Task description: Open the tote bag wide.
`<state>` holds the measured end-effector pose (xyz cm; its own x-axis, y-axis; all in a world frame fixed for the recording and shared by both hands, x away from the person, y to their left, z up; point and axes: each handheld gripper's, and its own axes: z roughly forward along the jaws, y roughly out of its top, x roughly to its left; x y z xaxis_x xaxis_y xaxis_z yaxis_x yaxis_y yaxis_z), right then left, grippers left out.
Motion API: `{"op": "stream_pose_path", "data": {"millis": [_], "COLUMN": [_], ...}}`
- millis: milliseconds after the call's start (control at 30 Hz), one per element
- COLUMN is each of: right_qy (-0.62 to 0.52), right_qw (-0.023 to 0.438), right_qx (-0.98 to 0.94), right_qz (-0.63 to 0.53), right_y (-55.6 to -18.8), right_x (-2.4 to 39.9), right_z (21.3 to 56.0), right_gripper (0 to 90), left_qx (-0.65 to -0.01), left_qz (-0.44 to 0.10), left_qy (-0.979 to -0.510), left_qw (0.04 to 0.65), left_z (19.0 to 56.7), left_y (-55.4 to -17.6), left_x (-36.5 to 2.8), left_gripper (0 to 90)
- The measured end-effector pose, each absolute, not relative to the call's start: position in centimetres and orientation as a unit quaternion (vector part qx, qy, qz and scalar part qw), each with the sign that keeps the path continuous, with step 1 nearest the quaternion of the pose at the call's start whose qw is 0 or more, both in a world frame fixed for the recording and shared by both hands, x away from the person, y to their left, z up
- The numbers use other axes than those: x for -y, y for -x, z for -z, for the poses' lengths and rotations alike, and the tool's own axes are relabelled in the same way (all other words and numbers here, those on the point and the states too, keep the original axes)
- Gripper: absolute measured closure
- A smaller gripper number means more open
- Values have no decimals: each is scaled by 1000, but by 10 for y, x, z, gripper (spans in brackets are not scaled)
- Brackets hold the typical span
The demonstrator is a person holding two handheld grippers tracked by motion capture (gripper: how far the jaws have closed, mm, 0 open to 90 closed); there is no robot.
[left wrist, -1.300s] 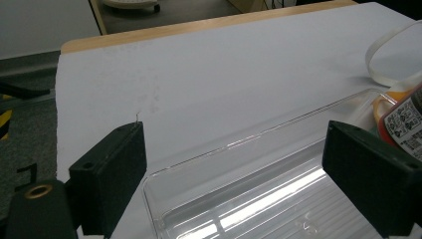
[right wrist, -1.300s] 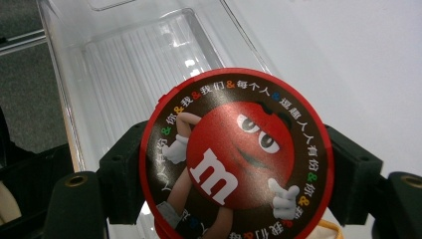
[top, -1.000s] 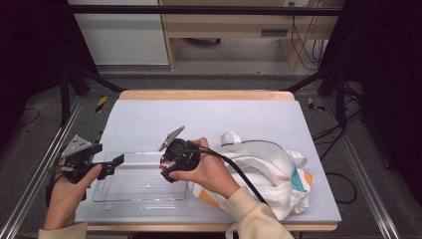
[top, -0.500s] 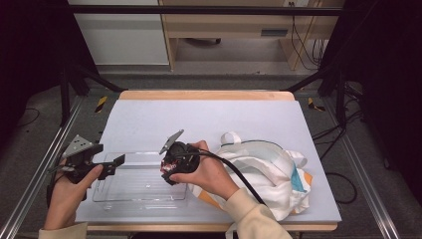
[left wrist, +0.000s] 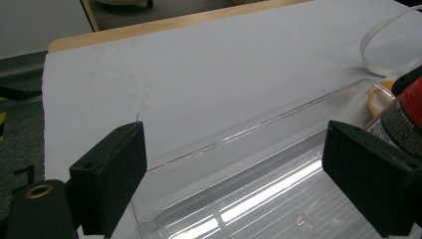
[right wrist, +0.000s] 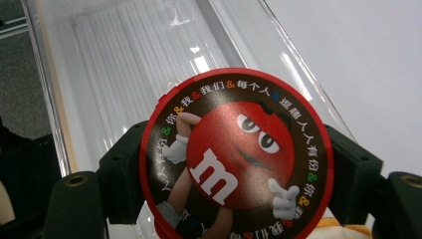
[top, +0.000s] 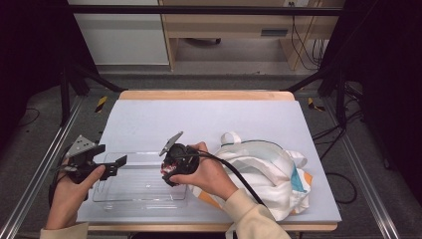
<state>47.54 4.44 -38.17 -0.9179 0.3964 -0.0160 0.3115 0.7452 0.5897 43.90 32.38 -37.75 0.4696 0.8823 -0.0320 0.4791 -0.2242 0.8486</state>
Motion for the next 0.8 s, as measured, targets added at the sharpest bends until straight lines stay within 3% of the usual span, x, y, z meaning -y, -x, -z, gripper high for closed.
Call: {"op": "stream_pose_path", "data": {"millis": [800], "right_qy": [-192], "right_qw": [72], "right_qx": [-936], "right_qz": [-285], "right_y": [-476], "right_x": [-49], "right_z": [398], "right_gripper": [256], "left_qx": [-453], "left_qz": [-237], "left_qy": [-750], "left_qw": [419], "left_z": [378], "left_y": [-439], "left_x": [-322], "left_gripper": [107]}}
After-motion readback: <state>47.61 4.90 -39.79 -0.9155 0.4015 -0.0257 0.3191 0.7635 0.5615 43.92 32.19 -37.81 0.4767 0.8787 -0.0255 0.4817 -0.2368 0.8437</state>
